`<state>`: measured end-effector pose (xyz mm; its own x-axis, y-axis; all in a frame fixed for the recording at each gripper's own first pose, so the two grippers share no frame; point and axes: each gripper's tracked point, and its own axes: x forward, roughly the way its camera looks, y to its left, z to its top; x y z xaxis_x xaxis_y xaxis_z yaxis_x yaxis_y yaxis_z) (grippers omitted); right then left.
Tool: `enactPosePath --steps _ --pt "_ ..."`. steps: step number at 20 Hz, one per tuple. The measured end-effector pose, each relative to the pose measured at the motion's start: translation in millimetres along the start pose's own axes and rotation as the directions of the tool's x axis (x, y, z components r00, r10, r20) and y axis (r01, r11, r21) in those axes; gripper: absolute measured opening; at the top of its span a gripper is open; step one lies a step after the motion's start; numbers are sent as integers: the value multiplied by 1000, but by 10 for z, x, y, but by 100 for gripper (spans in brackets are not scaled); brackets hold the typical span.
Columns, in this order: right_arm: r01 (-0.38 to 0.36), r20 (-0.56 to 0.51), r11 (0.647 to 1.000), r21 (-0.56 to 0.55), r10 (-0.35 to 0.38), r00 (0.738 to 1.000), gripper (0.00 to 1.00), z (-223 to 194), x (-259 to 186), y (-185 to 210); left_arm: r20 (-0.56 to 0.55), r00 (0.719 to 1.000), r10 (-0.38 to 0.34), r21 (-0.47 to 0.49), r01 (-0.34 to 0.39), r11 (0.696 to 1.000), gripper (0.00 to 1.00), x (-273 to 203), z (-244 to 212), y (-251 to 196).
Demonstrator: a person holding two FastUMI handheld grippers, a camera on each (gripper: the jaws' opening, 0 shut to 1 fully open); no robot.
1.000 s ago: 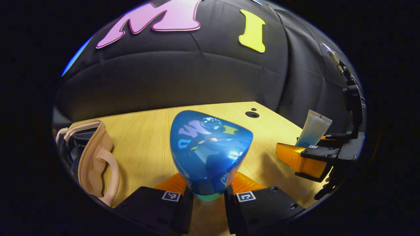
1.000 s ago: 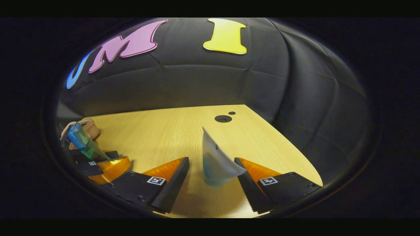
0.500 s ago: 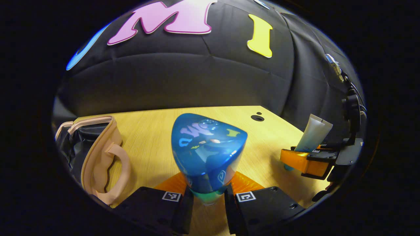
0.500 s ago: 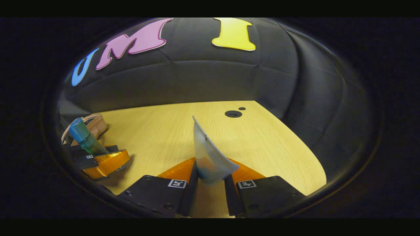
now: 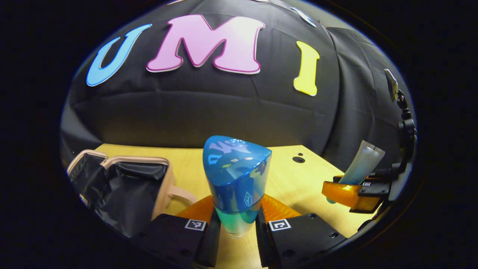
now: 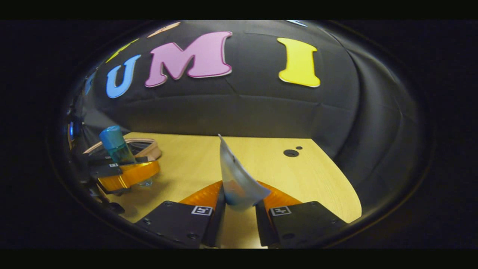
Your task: First open the suitcase, pack the skin care products into it, and then close the suitcase.
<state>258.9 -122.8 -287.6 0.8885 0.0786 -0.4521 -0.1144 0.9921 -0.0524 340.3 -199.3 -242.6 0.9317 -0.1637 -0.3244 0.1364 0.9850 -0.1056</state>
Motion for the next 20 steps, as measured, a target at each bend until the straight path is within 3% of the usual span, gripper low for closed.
enactPosePath --steps 1,7,8,9,10,14,15,17,18,20 --pt "-33 -3 999 10 33 999 36 27 -45 157 0 1000 19 3 -19 1000 46 -97 51 126" --pt "-148 49 989 5 147 988 41 339 -230 1034 -30 985 168 -7 -168 986 46 -635 175 1135" --pt "-178 56 984 17 177 983 41 372 -238 1197 -48 979 200 -8 -201 980 43 -697 143 1321" --pt "-204 60 979 20 202 978 45 414 -227 1347 -64 971 231 -9 -232 973 46 -760 107 1513" --pt "-221 62 975 13 220 974 41 444 -217 1469 -85 963 254 -12 -256 967 46 -800 54 1690" --pt "-267 76 964 -2 267 961 41 537 -269 1799 -225 933 279 26 -281 959 43 -701 -307 2148" --pt "-280 70 960 9 279 958 36 551 -292 1850 -256 925 280 39 -279 959 46 -672 -398 2210" --pt "-314 61 949 32 311 948 41 590 -359 1947 -321 907 274 53 -271 961 46 -592 -575 2314" --pt "-331 53 943 36 329 943 36 597 -399 1993 -361 889 280 69 -274 959 46 -557 -654 2367" --pt "-390 35 921 15 389 921 41 593 -520 2087 -418 857 301 99 -286 953 47 -469 -747 2413"
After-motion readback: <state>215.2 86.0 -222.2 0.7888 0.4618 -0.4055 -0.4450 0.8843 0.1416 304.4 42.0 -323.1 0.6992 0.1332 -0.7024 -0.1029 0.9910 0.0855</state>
